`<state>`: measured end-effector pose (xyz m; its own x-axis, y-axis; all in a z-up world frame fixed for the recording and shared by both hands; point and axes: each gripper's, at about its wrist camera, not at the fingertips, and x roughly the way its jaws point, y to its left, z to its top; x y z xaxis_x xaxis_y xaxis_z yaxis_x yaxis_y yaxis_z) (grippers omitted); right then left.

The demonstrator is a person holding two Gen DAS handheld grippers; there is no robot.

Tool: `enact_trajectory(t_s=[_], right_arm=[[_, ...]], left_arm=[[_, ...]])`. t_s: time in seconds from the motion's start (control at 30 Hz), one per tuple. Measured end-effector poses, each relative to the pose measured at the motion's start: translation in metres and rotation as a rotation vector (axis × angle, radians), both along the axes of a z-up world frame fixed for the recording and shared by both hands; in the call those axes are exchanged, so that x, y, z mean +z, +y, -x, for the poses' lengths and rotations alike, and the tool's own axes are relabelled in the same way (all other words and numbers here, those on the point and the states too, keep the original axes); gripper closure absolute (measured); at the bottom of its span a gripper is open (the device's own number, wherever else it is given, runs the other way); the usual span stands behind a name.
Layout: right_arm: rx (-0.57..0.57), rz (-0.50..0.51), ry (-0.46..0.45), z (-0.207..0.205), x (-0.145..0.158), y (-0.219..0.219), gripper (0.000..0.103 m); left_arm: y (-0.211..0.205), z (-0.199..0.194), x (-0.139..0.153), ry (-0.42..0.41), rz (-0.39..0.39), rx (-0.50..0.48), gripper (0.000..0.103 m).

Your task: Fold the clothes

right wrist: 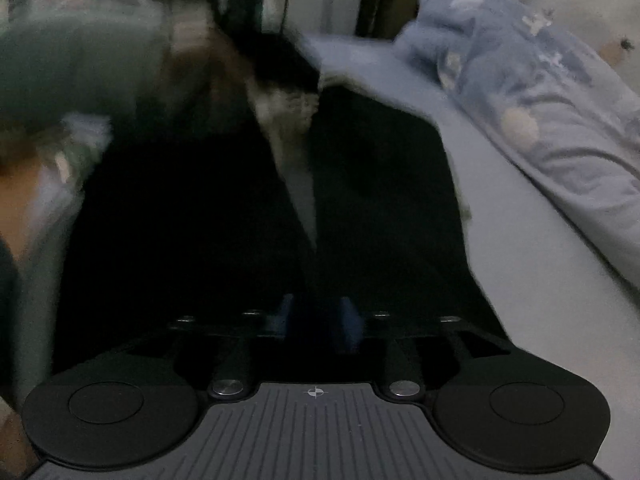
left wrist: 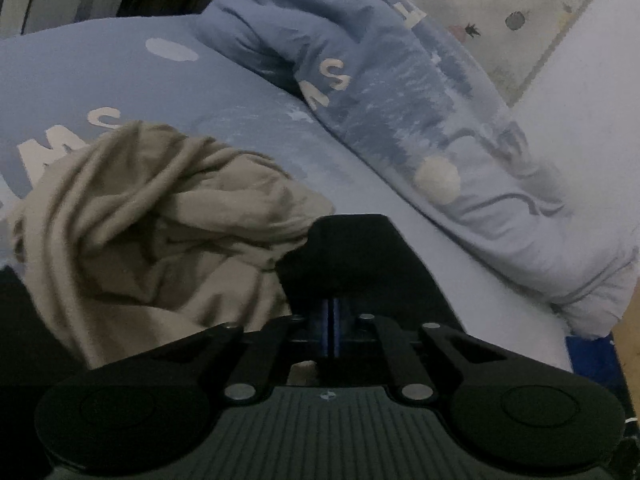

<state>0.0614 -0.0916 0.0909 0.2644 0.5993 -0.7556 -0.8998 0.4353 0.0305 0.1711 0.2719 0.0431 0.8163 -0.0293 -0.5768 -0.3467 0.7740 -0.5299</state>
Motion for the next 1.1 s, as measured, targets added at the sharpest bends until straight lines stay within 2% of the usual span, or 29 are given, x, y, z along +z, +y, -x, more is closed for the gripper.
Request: enact_trajectory(t_s=[0.07, 0.13, 0.2, 0.43, 0.57, 0.63, 0.67, 0.7, 0.73, 0.77, 0.83, 0.93, 1.0, 1.03, 1.1], right_arm=[[-0.053, -0.099, -0.006, -0.028, 0.019, 0.011, 0.029], [-0.107, -0.147, -0.039, -0.062, 0.025, 0.031, 0.027], [-0.159, -0.17, -0.039, -0.099, 0.017, 0.057, 0.028], [-0.295, -0.119, 0.098, -0.222, -0.071, 0.153, 0.037], [-0.362, -0.037, 0.075, -0.262, -0.108, 0.177, 0.037], [-0.367, -0.02, 0.121, -0.277, -0.122, 0.183, 0.039], [-0.347, -0.013, 0.163, -0.281, -0.129, 0.186, 0.049], [-0.319, -0.007, 0.198, -0.282, -0.133, 0.191, 0.076], [-0.292, -0.004, 0.199, -0.283, -0.133, 0.194, 0.086], [-0.266, -0.006, 0.165, -0.281, -0.127, 0.196, 0.099], [-0.222, -0.019, 0.076, -0.279, -0.107, 0.198, 0.099], [-0.205, -0.089, -0.062, -0.284, -0.061, 0.199, 0.099], [-0.206, -0.09, -0.187, -0.286, -0.038, 0.212, 0.1], [-0.215, -0.08, -0.25, -0.288, -0.032, 0.222, 0.1], [-0.235, -0.044, -0.283, -0.298, -0.035, 0.241, 0.1]], left_arm=[[0.005, 0.003, -0.002, -0.002, 0.005, 0.004, 0.097], [0.007, 0.005, -0.004, -0.005, 0.009, 0.002, 0.097], [0.008, 0.005, -0.004, -0.005, 0.011, 0.0, 0.097], [0.013, 0.002, -0.004, 0.011, -0.008, -0.038, 0.097], [0.016, -0.001, -0.006, 0.006, -0.03, -0.065, 0.097], [0.017, -0.001, -0.007, -0.005, -0.022, -0.071, 0.097], [0.019, -0.002, -0.008, -0.01, -0.018, -0.074, 0.097], [0.02, -0.002, -0.009, -0.016, -0.015, -0.076, 0.097], [0.021, -0.001, -0.009, -0.021, -0.014, -0.077, 0.097], [0.023, -0.001, -0.009, -0.027, -0.013, -0.076, 0.097], [0.026, 0.002, -0.004, -0.045, -0.023, -0.066, 0.097], [0.033, 0.008, 0.01, -0.125, -0.014, -0.037, 0.097], [0.034, 0.006, 0.023, -0.176, -0.045, 0.002, 0.097], [0.035, 0.002, 0.026, -0.178, -0.065, 0.019, 0.098], [0.04, -0.009, 0.024, -0.154, -0.068, 0.045, 0.098]])
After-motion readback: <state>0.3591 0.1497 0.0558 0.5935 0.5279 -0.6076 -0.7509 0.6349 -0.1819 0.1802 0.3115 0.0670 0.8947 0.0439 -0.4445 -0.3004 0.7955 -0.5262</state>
